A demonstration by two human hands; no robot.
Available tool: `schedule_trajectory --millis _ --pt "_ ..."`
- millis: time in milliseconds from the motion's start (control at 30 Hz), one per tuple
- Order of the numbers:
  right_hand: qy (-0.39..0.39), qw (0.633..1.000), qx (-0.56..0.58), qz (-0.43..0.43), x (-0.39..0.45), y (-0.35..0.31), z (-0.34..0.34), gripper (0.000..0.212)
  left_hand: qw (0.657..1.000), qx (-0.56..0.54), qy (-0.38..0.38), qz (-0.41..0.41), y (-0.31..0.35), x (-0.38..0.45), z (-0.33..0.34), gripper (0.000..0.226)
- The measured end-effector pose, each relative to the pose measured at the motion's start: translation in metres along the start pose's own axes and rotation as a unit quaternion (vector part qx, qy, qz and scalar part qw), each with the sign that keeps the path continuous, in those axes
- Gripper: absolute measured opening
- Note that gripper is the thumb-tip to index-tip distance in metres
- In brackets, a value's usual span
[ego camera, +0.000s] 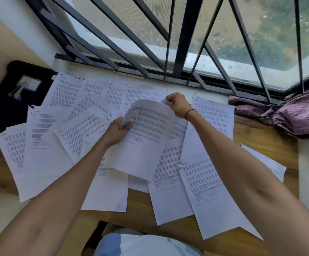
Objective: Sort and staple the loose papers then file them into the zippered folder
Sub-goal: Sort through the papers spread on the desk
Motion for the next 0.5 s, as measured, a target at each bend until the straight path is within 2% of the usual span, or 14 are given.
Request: schedule_trajectory --millis 100,200,267,367,500 --pt "-0.041 0.998 0.028 -0.045 0.004 -0.024 -0.017 0.050 0.999 -0.015 -0.008 0.030 0.020 0.000 0.007 0.013" --pt "-0.084 0.993 0.042 -0.071 0.011 -0.040 -0.027 0.027 0.996 -0.007 -0.052 0.068 0.030 0.002 0.013 0.034" --pt "-0.112 0.990 0.026 -0.082 0.012 -0.056 -0.030 0.019 0.996 0.006 -0.056 0.073 0.032 0.004 0.014 0.046" --pt "-0.120 0.986 0.005 -0.118 0.006 -0.084 -0.028 0.022 0.999 -0.011 -0.013 0.047 0.035 0.005 0.014 0.033" --pt "-0.084 0.990 0.011 -0.113 0.002 -0.102 -0.032 0.039 0.995 -0.080 0.050 0.030 0.037 0.002 0.006 0.039"
Point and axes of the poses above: each hand's wrist, its own x-axis towards the middle knuckle, its own z-axis out of the palm, y = z × x, the point moved 5 cm from there along x, towards the middle knuckle, and after that the axes turned 9 degrees about -x, right-handed, at the moved point
